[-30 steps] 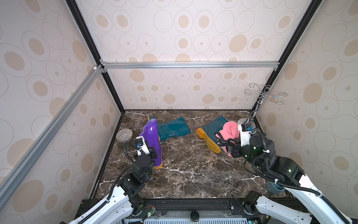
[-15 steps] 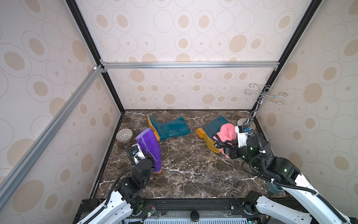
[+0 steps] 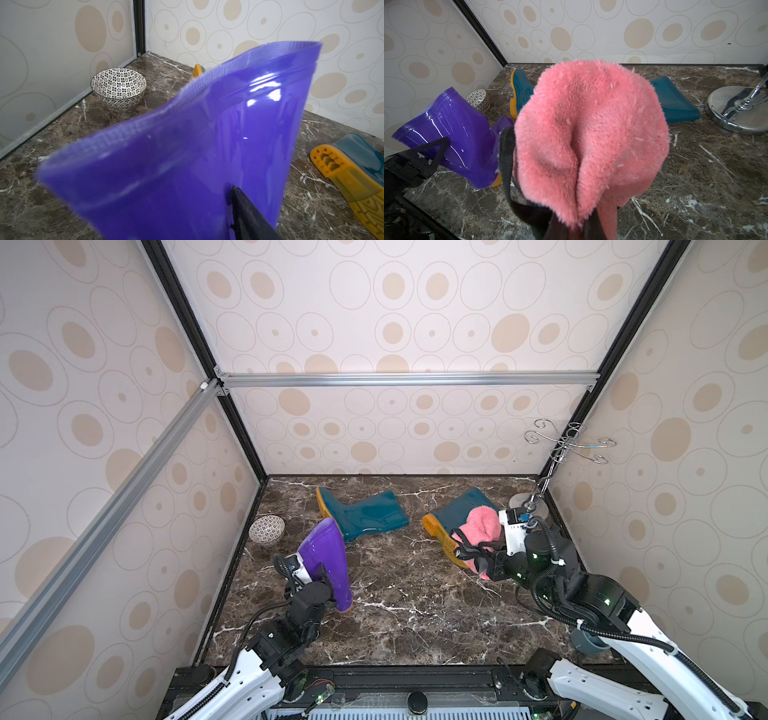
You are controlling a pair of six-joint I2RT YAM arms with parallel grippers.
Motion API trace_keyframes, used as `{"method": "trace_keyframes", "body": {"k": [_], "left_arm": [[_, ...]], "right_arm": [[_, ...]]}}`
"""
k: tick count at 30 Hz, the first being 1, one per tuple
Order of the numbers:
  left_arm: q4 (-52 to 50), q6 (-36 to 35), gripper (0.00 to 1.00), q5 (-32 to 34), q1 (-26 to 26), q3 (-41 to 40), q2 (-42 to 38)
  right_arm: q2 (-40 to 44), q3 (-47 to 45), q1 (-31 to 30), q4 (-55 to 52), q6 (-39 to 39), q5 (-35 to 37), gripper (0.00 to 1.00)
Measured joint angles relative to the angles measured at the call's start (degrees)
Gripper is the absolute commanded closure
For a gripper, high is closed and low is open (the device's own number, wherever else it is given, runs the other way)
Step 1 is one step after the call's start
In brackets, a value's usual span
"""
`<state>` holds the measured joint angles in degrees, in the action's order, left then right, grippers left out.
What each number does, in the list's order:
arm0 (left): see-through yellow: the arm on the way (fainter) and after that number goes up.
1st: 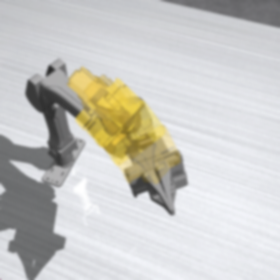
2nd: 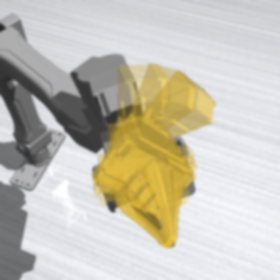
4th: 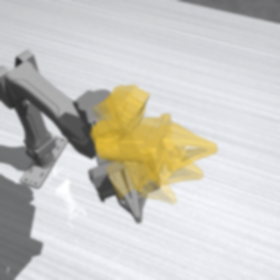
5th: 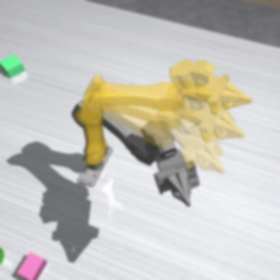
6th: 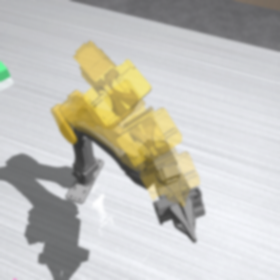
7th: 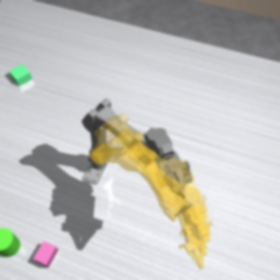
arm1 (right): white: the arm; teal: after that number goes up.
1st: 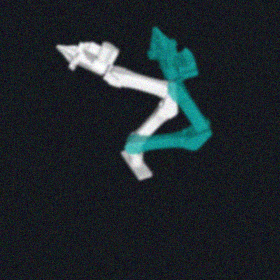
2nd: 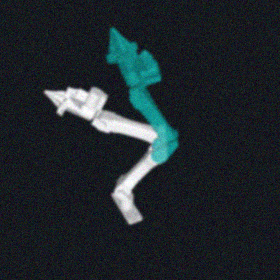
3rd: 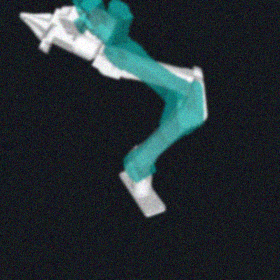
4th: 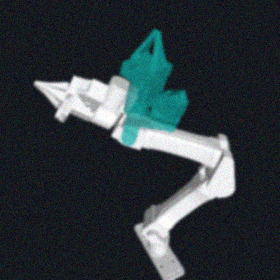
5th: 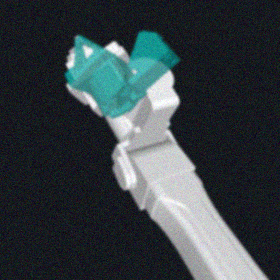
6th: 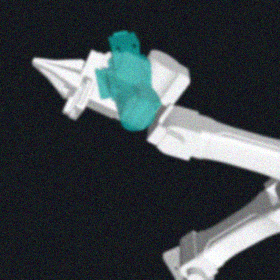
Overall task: Wipe the rubber boots with a cloth
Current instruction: Place the rubber boot at the center of the board.
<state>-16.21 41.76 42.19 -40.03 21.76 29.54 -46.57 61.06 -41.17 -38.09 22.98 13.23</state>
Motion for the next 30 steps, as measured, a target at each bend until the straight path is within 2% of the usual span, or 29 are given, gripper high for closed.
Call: {"method": "trace_keyframes", "body": {"k": [5,12,17,25,30], "left_arm": [[-2.95,-0.20,0.22,0.00,0.00,2.80,-1.75],[-7.04,-2.86,0.11,0.39,0.00,11.34,-1.11],[-8.66,-5.27,0.10,0.81,0.00,17.51,1.75],[-9.94,-6.84,0.07,0.15,0.00,18.78,2.89],[-12.52,-9.31,0.03,0.33,0.00,23.71,3.61]], "right_arm": [[-0.09,0.00,0.00,-0.02,0.09,-0.46,1.00],[-0.57,0.00,0.00,-0.02,0.13,-1.25,1.00],[-1.25,0.00,0.00,-0.02,0.20,-2.05,1.00],[-1.20,0.00,0.00,-0.04,0.35,-2.80,1.00],[-1.22,0.00,0.00,-0.04,0.35,-3.17,1.00]]}}
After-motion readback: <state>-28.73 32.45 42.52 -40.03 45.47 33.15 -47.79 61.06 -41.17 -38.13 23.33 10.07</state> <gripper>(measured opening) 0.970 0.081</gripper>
